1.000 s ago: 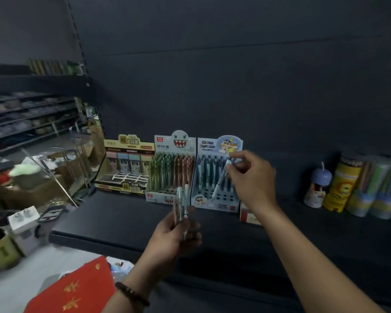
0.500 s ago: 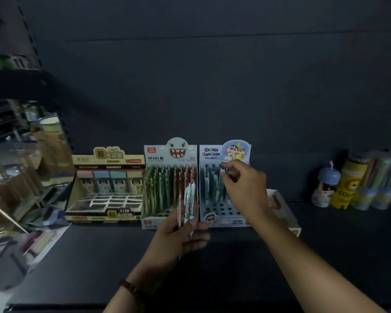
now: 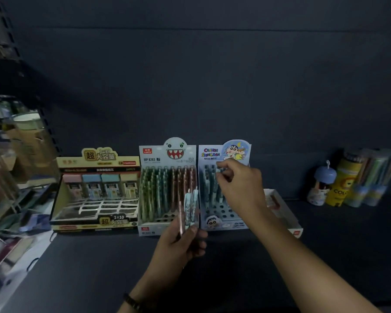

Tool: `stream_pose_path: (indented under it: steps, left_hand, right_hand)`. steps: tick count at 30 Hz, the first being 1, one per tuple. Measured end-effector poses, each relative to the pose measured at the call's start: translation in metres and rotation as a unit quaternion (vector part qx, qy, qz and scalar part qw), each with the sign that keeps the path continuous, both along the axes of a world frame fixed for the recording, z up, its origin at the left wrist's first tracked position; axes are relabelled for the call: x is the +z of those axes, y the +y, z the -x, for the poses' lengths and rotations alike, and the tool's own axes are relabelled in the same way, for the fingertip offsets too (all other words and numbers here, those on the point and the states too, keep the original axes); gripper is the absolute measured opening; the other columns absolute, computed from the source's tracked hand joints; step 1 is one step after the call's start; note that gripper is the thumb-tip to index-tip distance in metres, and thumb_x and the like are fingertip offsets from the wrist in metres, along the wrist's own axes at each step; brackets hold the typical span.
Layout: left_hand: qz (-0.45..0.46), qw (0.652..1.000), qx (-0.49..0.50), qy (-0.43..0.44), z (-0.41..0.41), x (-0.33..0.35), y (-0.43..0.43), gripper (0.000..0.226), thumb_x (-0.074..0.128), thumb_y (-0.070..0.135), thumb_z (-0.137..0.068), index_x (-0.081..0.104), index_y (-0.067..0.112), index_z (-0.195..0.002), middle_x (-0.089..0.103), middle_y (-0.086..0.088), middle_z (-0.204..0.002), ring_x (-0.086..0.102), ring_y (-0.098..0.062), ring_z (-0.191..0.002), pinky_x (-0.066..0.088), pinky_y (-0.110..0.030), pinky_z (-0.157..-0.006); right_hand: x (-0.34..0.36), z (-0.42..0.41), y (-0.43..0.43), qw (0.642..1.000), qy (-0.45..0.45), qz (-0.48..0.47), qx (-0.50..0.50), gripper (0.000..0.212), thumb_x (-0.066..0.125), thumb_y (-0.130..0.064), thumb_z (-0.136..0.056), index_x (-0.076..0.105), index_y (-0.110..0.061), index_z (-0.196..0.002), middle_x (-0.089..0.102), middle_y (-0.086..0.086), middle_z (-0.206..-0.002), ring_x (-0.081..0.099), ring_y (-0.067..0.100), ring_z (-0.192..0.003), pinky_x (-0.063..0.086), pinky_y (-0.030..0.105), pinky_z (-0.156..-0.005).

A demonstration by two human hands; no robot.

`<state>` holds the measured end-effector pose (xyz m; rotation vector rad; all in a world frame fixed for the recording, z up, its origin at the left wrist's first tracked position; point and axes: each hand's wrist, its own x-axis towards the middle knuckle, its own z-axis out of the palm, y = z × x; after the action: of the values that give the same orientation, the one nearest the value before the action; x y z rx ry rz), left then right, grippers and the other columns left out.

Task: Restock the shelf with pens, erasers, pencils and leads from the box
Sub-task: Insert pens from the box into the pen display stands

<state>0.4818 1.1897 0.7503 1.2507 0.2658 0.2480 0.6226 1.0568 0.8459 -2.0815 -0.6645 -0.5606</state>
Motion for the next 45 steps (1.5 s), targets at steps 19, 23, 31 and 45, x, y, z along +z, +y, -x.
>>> stream_pose_path:
  steps: [19,23,31,45]
  left_hand:
    - [0.044,0.999,0.0,-0.026,0.007,0.006,0.001,0.021,0.057,0.002,-0.106,0.061,0.008,-0.126,0.072,-0.021,-0.095,0.072,-0.031,-0.081,0.064,-0.047,-0.081]
    - [0.045,0.999,-0.008,-0.029,0.008,0.008,0.001,0.02,0.058,0.002,-0.105,0.059,0.005,-0.126,0.072,-0.021,-0.096,0.073,-0.031,-0.081,0.063,-0.047,-0.079]
    - [0.041,0.998,-0.021,-0.03,0.009,0.008,0.0,0.022,0.06,0.005,-0.105,0.06,0.004,-0.127,0.071,-0.023,-0.096,0.073,-0.031,-0.081,0.063,-0.046,-0.079]
    - [0.078,0.995,-0.043,-0.052,-0.006,0.022,-0.027,0.023,0.057,0.012,-0.108,0.066,0.01,-0.129,0.073,-0.021,-0.094,0.074,-0.033,-0.079,0.063,-0.046,-0.077]
  right_hand:
    - [-0.011,-0.006,0.011,0.991,0.032,0.127,-0.014,0.01,0.07,-0.021,-0.096,0.073,-0.026,-0.104,0.073,-0.004,-0.089,0.065,0.018,-0.088,0.043,0.025,-0.075]
    - [-0.003,0.0,0.004,0.991,0.047,0.122,-0.006,0.012,0.071,-0.022,-0.098,0.076,-0.022,-0.109,0.076,-0.002,-0.09,0.071,0.016,-0.084,0.059,0.031,-0.081]
    - [-0.009,0.044,0.0,0.986,0.121,0.005,0.119,0.025,0.087,-0.048,-0.083,0.076,-0.036,-0.103,0.073,-0.014,-0.08,0.068,-0.006,-0.077,0.053,0.011,-0.064]
    - [-0.01,0.041,-0.02,0.962,0.195,-0.137,0.131,0.036,0.082,-0.012,-0.088,0.075,-0.035,-0.114,0.079,-0.004,-0.083,0.076,0.011,-0.07,0.059,0.031,-0.067]
